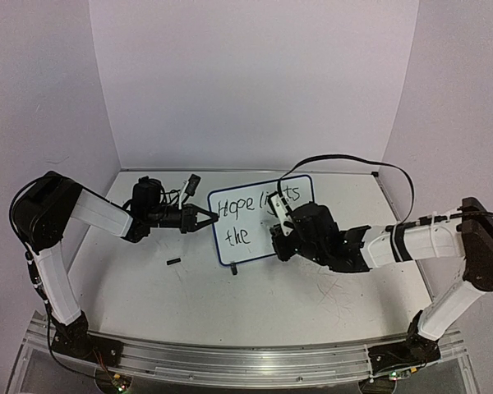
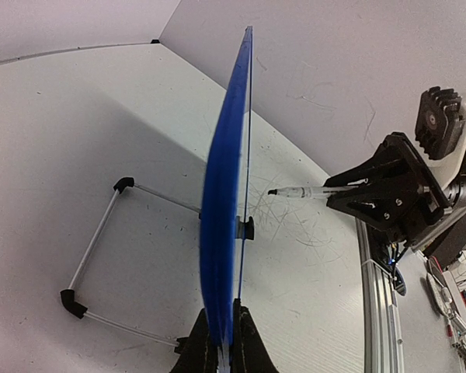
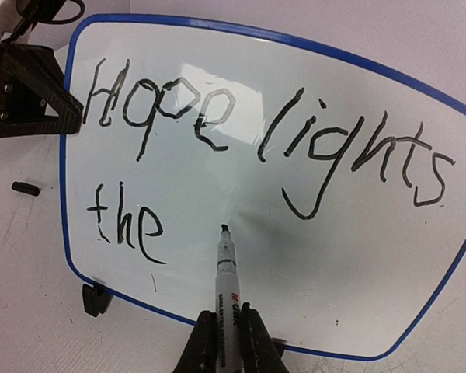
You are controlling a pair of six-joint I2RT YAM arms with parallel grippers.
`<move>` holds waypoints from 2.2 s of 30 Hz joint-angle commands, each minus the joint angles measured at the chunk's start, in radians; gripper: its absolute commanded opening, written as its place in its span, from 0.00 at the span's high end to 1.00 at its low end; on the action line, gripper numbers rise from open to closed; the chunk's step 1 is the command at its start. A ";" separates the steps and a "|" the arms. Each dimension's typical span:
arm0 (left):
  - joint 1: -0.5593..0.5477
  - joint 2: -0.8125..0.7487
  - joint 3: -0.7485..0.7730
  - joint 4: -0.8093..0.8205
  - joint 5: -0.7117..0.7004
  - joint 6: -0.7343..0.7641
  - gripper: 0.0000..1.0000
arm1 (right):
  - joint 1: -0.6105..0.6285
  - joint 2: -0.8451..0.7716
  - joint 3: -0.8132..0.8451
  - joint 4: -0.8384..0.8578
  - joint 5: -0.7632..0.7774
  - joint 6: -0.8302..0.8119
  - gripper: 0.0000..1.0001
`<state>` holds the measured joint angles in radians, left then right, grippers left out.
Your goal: Write a sentence on the whiteboard
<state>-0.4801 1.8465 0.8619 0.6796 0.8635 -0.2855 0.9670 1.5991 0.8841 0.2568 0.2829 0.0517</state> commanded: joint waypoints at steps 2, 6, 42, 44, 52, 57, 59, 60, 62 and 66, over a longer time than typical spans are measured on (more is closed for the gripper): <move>-0.015 0.008 0.001 -0.094 -0.046 0.064 1.00 | 0.006 0.042 0.035 0.053 -0.056 -0.026 1.00; -0.015 0.011 0.003 -0.094 -0.045 0.065 1.00 | 0.006 0.051 0.037 0.058 -0.033 -0.035 1.00; -0.015 0.008 0.004 -0.099 -0.047 0.068 1.00 | 0.029 0.078 -0.029 0.013 -0.017 0.067 1.00; -0.015 0.008 0.006 -0.099 -0.047 0.067 1.00 | 0.029 0.081 -0.027 0.013 -0.006 0.065 1.00; -0.017 0.006 0.005 -0.100 -0.048 0.069 1.00 | 0.026 0.096 0.026 0.033 0.060 0.051 1.00; -0.017 0.008 0.007 -0.102 -0.047 0.069 1.00 | 0.025 0.076 0.031 0.053 0.005 0.016 1.00; -0.017 0.008 0.006 -0.102 -0.047 0.071 1.00 | 0.024 0.052 0.013 0.061 -0.014 0.014 1.00; -0.017 0.008 0.005 -0.102 -0.047 0.071 1.00 | 0.025 0.040 0.007 0.062 -0.010 0.012 1.00; -0.017 0.008 0.005 -0.102 -0.047 0.071 1.00 | 0.025 0.029 0.005 0.061 0.011 0.015 1.00; -0.017 0.010 0.009 -0.104 -0.046 0.071 1.00 | 0.020 0.071 0.041 0.044 0.029 0.015 1.00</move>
<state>-0.4820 1.8465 0.8623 0.6792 0.8623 -0.2840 0.9910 1.6737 0.8825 0.2870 0.2850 0.0755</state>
